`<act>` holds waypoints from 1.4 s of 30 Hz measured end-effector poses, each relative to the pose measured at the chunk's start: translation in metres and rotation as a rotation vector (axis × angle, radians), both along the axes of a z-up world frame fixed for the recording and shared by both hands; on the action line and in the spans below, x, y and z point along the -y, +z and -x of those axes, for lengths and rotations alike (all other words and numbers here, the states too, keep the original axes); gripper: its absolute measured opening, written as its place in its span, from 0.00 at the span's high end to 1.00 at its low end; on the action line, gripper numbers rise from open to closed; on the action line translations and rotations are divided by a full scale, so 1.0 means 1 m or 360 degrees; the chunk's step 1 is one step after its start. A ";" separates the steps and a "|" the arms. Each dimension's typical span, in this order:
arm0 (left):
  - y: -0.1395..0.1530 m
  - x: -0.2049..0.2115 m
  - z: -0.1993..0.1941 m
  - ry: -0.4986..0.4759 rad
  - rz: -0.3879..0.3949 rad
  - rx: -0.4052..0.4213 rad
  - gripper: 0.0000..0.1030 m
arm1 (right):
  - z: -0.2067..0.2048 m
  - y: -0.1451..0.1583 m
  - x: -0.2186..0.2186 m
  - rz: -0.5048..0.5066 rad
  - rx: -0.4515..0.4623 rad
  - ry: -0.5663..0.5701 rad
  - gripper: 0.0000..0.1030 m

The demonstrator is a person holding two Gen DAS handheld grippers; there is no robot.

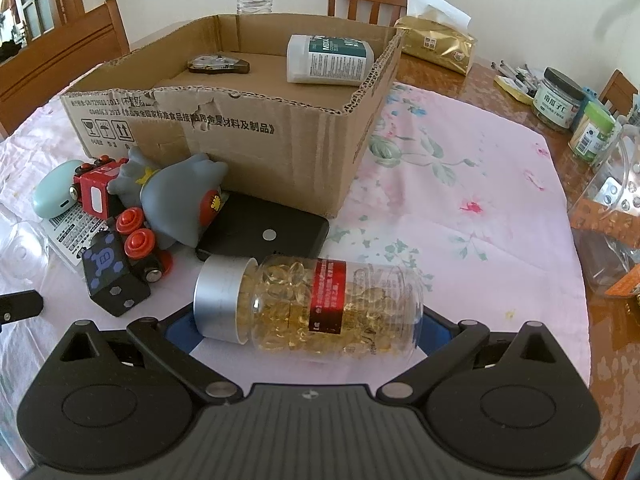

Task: Organize rigid objects
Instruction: 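Grasp the clear plastic cylinder with left tool while right tool holds the capsule bottle, then carry both into the box, releasing clear cylinder and capsule bottle inside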

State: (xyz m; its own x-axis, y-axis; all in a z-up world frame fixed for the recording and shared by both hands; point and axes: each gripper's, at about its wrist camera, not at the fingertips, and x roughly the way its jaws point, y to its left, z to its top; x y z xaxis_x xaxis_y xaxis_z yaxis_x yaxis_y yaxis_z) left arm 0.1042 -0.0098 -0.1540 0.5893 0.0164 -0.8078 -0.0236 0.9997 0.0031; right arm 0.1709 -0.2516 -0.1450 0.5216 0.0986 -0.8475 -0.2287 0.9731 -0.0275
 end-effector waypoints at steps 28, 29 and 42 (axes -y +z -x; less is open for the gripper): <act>0.020 -0.001 -0.022 -0.0094 -0.0081 -0.0040 0.01 | -0.010 0.018 -0.016 0.0082 -0.0100 -0.0097 0.00; 0.021 -0.002 -0.023 -0.0105 -0.0068 -0.0044 0.01 | -0.010 0.019 -0.017 0.0087 -0.0103 -0.0102 0.00; 0.035 -0.008 -0.035 -0.0241 -0.0025 -0.0116 0.12 | -0.013 0.029 -0.016 0.0091 -0.0205 -0.0071 0.06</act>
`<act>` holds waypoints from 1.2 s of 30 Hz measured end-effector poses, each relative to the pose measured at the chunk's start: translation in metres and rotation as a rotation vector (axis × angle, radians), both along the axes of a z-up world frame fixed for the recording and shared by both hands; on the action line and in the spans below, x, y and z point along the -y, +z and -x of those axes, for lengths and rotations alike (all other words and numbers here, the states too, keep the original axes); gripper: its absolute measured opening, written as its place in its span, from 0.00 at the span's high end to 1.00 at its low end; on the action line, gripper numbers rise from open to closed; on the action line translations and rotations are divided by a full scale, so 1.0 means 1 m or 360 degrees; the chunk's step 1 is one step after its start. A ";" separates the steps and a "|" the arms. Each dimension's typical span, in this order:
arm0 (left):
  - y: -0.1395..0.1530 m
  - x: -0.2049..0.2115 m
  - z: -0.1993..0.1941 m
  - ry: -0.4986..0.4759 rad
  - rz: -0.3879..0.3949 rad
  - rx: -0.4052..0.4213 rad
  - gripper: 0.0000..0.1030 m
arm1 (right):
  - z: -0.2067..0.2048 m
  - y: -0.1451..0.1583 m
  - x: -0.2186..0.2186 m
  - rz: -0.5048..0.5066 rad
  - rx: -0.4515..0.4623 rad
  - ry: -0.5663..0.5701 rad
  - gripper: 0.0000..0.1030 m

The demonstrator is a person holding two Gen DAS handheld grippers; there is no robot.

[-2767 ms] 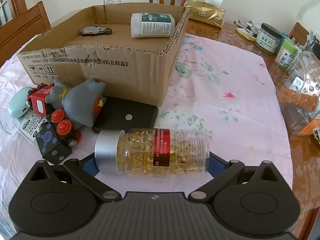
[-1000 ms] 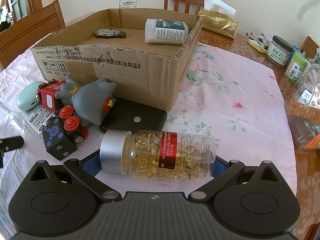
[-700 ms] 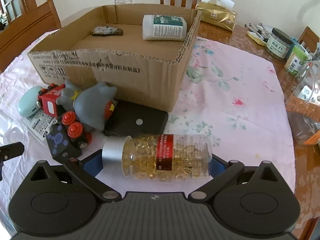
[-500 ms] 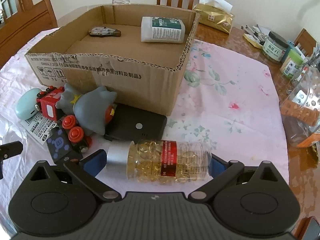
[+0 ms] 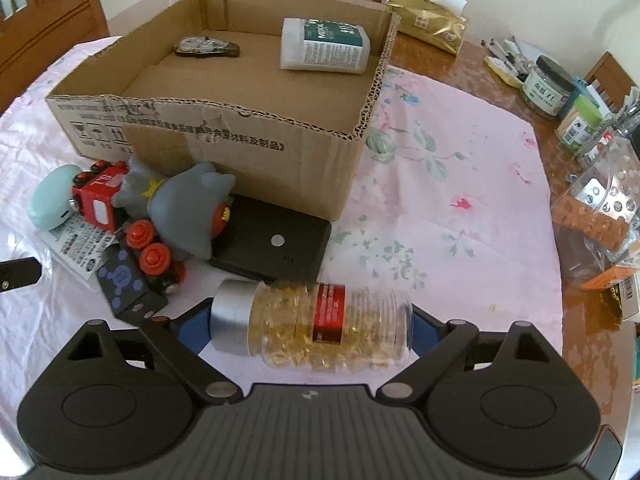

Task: Organize rigid objects
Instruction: 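Carry both into the box, releasing clear cylinder and capsule bottle inside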

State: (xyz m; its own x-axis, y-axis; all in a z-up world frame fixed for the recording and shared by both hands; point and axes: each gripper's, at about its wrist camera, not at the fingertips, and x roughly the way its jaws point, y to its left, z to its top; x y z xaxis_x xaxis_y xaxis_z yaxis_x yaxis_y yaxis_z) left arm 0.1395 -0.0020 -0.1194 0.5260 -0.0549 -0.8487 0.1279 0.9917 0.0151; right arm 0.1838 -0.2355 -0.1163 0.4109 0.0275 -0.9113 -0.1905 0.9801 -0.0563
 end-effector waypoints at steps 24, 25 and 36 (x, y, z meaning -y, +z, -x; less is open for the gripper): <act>0.101 0.025 -0.097 -0.0355 0.0040 0.0283 0.12 | -0.019 0.105 0.000 -0.0100 0.0262 0.0235 0.06; 0.100 0.027 -0.103 -0.0358 0.0040 0.0282 0.12 | -0.022 0.107 0.000 -0.0100 0.0271 0.0234 0.06; 0.097 0.015 -0.101 -0.0270 0.0067 0.0381 0.02 | -0.045 0.115 -0.004 -0.0106 0.0304 0.0189 0.06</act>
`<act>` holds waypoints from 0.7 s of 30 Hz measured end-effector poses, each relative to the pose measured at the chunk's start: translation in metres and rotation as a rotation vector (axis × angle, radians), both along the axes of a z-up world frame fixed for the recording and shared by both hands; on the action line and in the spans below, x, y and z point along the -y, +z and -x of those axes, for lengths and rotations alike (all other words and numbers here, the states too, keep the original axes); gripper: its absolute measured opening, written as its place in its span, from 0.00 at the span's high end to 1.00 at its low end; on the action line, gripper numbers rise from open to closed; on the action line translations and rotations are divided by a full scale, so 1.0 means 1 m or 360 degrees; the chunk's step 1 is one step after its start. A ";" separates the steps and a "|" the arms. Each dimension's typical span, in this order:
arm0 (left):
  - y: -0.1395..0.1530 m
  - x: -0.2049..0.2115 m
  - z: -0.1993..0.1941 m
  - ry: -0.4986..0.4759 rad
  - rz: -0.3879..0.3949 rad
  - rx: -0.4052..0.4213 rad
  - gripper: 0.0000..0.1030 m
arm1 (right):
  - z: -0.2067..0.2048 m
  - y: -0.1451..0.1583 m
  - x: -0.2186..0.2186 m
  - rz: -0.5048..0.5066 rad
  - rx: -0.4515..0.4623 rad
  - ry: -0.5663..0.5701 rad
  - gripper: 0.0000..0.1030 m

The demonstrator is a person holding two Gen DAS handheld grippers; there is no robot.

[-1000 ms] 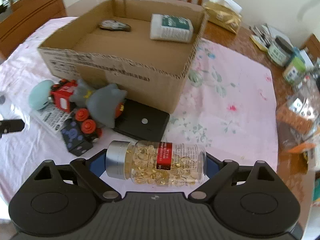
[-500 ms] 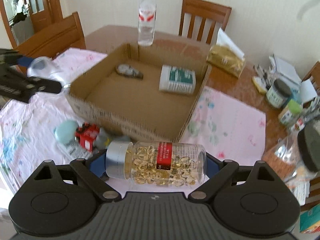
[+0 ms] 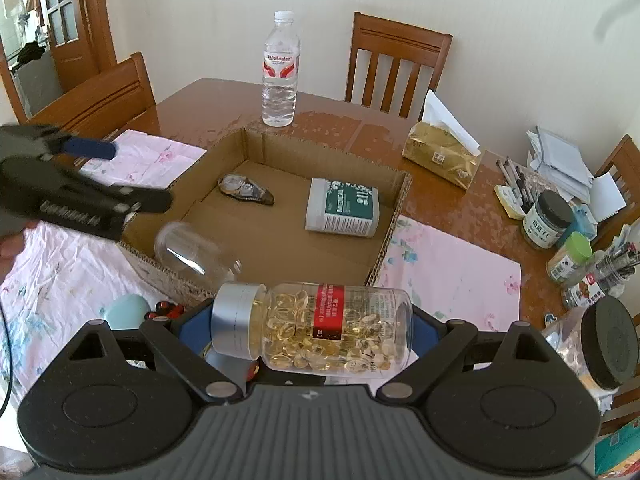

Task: Organize rigid objects
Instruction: 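Carry both into the box, releasing clear cylinder and capsule bottle inside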

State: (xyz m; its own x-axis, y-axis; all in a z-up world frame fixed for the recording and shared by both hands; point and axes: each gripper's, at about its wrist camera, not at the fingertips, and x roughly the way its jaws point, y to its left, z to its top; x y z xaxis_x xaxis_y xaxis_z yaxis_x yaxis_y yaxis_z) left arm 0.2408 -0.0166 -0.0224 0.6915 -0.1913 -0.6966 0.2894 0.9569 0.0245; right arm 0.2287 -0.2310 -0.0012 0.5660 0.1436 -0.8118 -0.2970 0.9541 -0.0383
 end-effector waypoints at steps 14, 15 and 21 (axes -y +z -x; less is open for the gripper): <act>-0.016 -0.057 0.059 0.0276 0.0103 -0.0117 0.02 | -0.053 -0.012 -0.025 -0.0006 -0.0068 0.0029 0.06; -0.017 -0.059 0.062 0.0286 0.0109 -0.0122 0.02 | -0.058 -0.014 -0.026 -0.0007 -0.0082 0.0027 0.06; -0.016 -0.068 0.077 0.0337 0.0079 -0.0098 0.02 | -0.090 -0.029 -0.035 -0.0007 -0.0146 -0.0037 0.06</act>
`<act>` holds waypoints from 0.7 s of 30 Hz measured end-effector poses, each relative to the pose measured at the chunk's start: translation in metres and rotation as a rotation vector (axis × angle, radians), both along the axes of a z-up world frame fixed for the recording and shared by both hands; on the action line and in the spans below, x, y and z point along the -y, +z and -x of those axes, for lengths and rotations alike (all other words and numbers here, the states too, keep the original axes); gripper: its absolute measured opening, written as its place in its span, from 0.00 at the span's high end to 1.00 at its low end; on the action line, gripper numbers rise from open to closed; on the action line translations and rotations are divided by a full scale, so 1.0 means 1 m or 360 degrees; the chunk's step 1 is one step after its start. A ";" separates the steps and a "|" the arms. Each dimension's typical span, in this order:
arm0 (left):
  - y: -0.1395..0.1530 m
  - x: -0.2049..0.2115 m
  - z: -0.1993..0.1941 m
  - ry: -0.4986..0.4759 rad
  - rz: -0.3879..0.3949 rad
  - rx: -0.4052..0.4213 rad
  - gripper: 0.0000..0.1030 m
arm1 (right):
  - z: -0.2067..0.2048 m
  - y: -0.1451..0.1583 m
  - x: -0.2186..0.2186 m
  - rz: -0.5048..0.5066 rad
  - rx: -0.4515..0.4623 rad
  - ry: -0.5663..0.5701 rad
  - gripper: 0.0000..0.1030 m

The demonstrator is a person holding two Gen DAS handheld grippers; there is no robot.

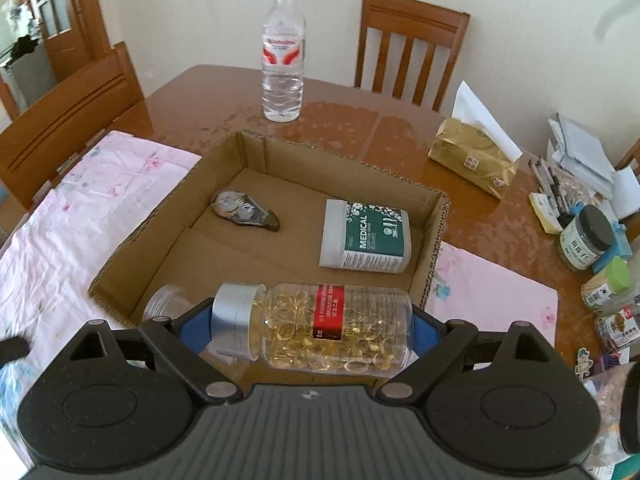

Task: Organize rigid objects
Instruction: 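Carry both into the box, releasing clear cylinder and capsule bottle inside, then withdraw both open tools from the box toward the toys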

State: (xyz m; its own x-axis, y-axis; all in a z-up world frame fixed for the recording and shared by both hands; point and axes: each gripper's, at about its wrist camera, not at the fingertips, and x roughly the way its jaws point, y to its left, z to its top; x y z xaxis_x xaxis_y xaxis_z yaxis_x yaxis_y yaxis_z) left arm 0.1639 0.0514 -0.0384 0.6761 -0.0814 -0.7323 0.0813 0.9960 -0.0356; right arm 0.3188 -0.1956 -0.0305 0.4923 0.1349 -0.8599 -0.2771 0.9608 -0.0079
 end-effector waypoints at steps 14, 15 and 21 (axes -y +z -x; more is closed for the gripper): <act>-0.003 -0.010 0.013 -0.0008 -0.0006 -0.0008 0.02 | 0.010 0.018 -0.002 -0.0044 0.0123 -0.0085 0.00; -0.004 -0.009 0.013 -0.0012 -0.0010 -0.0008 0.02 | 0.014 0.019 -0.001 -0.0050 0.0127 -0.0093 0.00; -0.009 -0.007 0.011 -0.0054 -0.0015 -0.0021 0.02 | 0.043 0.017 0.004 -0.0057 0.0142 -0.0151 0.00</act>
State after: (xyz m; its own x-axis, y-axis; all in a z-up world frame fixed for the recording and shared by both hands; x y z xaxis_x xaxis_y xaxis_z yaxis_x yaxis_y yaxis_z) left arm 0.1526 0.0582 -0.0474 0.6634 -0.0974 -0.7419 0.1149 0.9930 -0.0276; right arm 0.2762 -0.1995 -0.0139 0.5786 0.1139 -0.8076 -0.1847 0.9828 0.0063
